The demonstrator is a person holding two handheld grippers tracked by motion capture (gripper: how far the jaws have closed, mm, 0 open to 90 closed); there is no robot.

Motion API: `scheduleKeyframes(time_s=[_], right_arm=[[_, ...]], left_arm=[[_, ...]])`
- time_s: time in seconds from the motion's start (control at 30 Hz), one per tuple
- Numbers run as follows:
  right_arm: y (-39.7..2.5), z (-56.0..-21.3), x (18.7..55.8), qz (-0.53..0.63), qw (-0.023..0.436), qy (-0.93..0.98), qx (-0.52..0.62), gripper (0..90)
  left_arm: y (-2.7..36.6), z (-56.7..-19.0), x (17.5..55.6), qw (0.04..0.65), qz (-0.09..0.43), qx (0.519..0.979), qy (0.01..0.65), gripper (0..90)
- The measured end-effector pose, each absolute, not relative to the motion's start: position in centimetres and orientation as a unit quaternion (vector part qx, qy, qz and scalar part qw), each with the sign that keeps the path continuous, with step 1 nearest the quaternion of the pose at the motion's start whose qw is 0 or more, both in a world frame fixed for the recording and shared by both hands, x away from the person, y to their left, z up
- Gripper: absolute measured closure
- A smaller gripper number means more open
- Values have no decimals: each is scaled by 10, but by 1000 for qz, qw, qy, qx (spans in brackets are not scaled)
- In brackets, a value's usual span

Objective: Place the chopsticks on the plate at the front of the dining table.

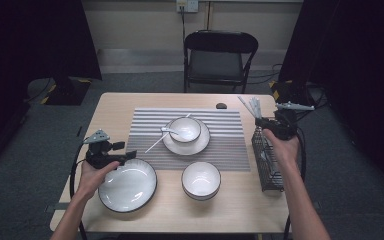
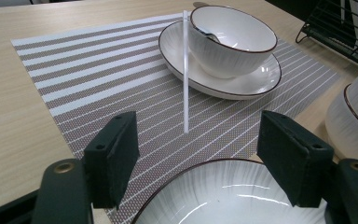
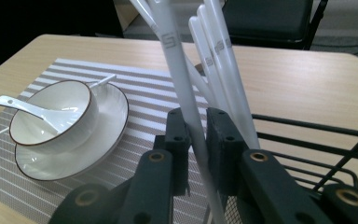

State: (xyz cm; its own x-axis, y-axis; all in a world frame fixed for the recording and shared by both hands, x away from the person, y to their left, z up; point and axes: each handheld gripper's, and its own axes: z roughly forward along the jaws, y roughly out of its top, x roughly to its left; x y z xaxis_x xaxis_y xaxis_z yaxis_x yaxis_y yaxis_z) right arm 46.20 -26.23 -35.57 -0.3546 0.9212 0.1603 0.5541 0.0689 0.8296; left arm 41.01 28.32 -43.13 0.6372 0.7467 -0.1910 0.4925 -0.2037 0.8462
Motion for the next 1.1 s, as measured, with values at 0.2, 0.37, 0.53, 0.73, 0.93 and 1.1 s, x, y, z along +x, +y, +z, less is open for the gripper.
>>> scheduleKeyframes(time_s=[0.2, 0.37, 0.53, 0.73, 0.93, 1.1], right_arm=[[-265, -354, 457, 443, 228, 696, 517, 826], [-267, -349, 450, 448, 248, 691, 511, 844], [-272, -345, 444, 455, 259, 684, 508, 849], [-270, -349, 435, 454, 272, 687, 498, 850], [-281, -337, 426, 481, 275, 665, 501, 850], [-287, -341, 419, 492, 277, 654, 503, 851]], left_arm=[[284, -432, 408, 481, 132, 765, 408, 291], [285, -433, 408, 480, 133, 764, 409, 291], [283, -434, 409, 478, 131, 767, 407, 291], [283, -435, 408, 478, 131, 766, 410, 290], [283, -436, 409, 472, 133, 770, 408, 290], [280, -436, 409, 471, 131, 771, 408, 291]])
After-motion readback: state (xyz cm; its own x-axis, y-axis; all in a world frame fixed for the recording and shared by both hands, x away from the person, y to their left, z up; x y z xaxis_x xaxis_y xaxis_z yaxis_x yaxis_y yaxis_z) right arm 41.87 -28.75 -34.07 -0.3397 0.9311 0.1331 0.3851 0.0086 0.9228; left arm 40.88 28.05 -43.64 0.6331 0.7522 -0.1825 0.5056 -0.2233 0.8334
